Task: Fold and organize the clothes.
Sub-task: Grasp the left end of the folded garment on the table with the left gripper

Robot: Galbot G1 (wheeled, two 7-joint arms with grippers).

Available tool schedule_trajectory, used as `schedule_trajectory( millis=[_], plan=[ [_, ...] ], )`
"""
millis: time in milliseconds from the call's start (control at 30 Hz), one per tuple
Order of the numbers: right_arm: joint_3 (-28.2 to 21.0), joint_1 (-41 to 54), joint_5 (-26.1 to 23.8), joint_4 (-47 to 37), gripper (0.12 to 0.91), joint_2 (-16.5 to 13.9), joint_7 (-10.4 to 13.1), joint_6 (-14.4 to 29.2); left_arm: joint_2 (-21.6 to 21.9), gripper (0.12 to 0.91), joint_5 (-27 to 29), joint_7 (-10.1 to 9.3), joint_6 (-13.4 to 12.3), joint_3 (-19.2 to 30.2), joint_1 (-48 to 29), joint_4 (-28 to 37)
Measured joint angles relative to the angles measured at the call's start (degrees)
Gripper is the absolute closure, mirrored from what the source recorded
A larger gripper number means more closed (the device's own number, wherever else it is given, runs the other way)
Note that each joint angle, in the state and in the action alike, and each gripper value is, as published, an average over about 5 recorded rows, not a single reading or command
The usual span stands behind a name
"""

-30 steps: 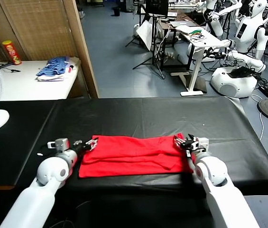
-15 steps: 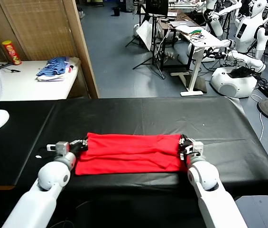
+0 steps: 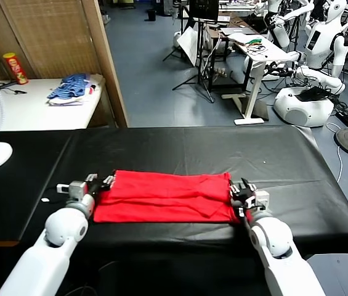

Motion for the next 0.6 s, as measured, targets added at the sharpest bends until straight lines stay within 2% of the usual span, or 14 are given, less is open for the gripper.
schedule_trajectory(
  millis=[67, 267, 600],
  plan=[
    [0.8, -1.4, 0.5, 2.0, 0.229, -0.4, 0.0, 0.0, 0.2, 0.242, -2.3, -0.12, 0.3, -0.8, 0.8, -0.8],
    [2.2, -4.3, 1.2, 6.6, 0.227, -0.8, -0.1, 0.0, -0.8, 0.232, -7.5, -0.76, 1.0, -4.5, 4.7, -4.0],
    [0.9, -4.2, 1.1, 9.2, 0.227, -0.7, -0.1, -0.4, -3.8, 0.234, -5.0, 0.25, -0.7, -7.6, 13.5, -5.9]
  ],
)
